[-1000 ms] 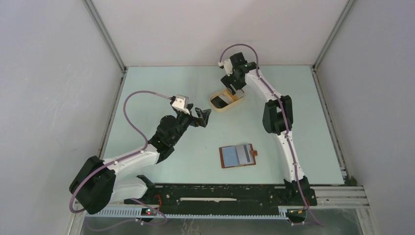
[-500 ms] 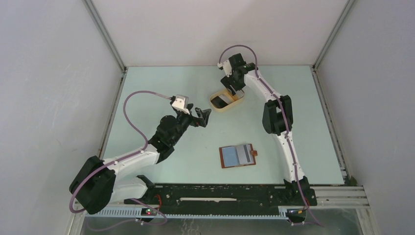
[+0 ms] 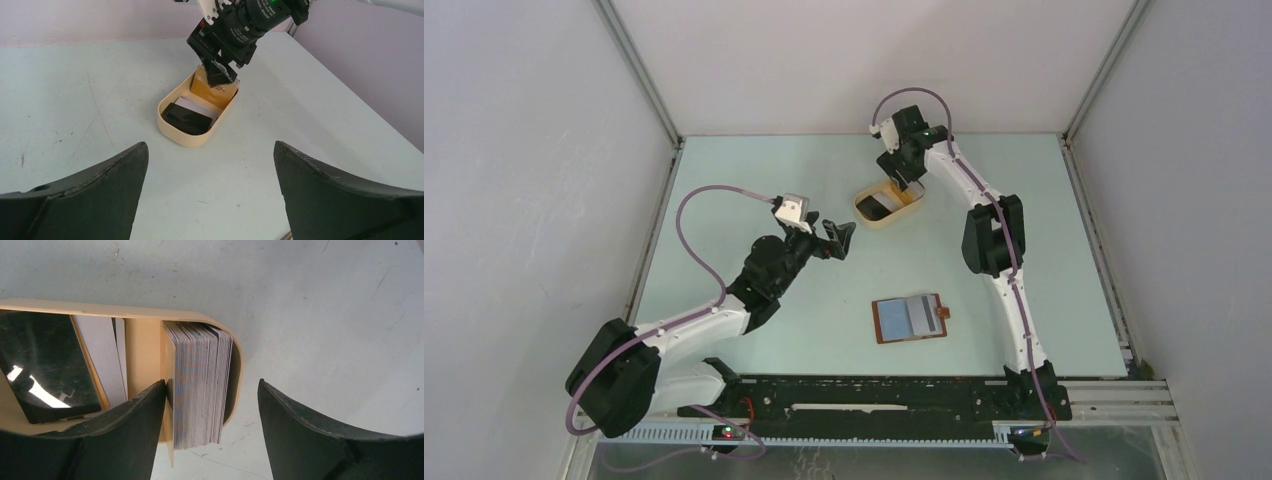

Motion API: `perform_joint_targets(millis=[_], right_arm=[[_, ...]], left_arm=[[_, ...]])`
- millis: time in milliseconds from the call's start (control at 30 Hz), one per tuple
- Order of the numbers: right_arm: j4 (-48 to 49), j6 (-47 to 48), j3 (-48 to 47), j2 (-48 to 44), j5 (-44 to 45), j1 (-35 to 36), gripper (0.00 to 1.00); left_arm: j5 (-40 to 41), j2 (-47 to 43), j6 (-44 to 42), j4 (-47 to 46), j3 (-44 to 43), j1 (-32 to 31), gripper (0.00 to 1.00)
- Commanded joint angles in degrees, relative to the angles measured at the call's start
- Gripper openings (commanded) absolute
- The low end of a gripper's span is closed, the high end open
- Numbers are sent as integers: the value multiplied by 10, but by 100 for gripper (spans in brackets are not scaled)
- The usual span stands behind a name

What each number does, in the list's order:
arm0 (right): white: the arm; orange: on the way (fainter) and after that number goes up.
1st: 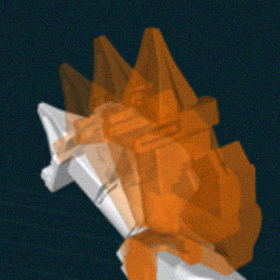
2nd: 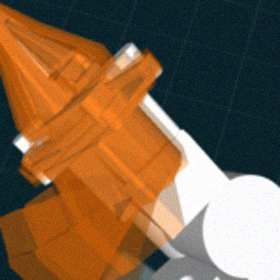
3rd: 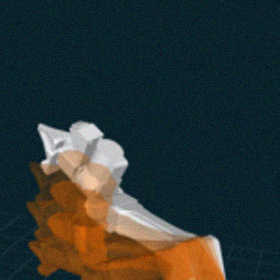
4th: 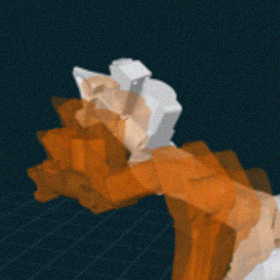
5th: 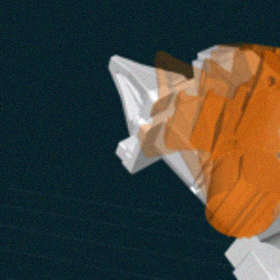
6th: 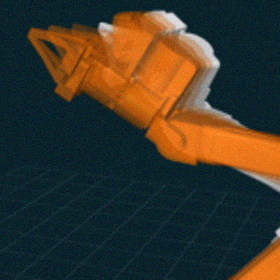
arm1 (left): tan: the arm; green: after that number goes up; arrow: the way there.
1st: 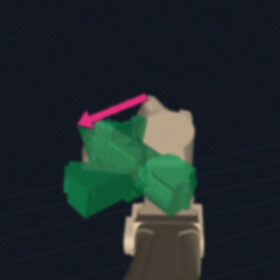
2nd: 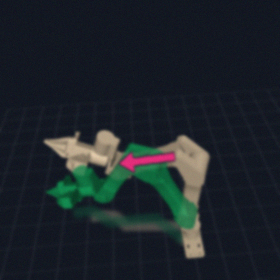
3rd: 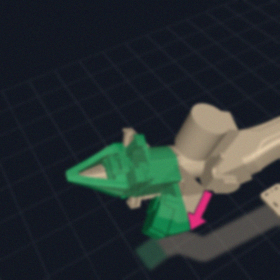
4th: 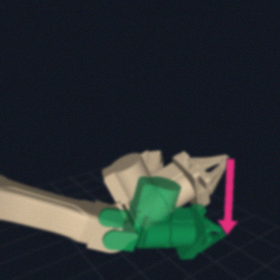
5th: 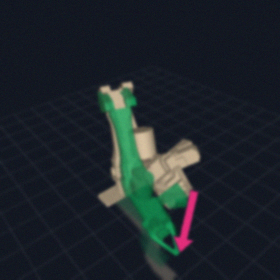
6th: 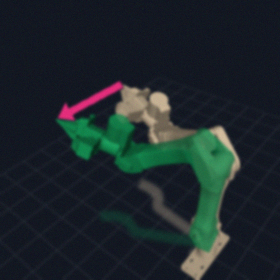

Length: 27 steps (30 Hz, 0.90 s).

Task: Put the credit cards into the card holder
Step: Pick up the credit card from the storage box.

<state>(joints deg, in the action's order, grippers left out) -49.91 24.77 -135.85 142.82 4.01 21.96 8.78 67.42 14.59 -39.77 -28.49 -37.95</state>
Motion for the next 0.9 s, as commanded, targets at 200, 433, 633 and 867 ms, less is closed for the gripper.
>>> perform_joint_targets(millis=[200, 433, 633, 867], right_arm=[[14, 14, 19, -67, 21, 5, 71], [14, 16, 20, -68, 23, 9, 63], [15, 20, 22, -68, 29, 13, 57], [18, 24, 29, -73, 35, 14, 51]], left_arm=[[-3, -3, 2, -25, 0, 3, 100], [-3, -4, 2, -27, 1, 3, 100], [-3, -4, 2, -27, 1, 3, 100], [-3, -3, 2, -27, 1, 3, 100]])
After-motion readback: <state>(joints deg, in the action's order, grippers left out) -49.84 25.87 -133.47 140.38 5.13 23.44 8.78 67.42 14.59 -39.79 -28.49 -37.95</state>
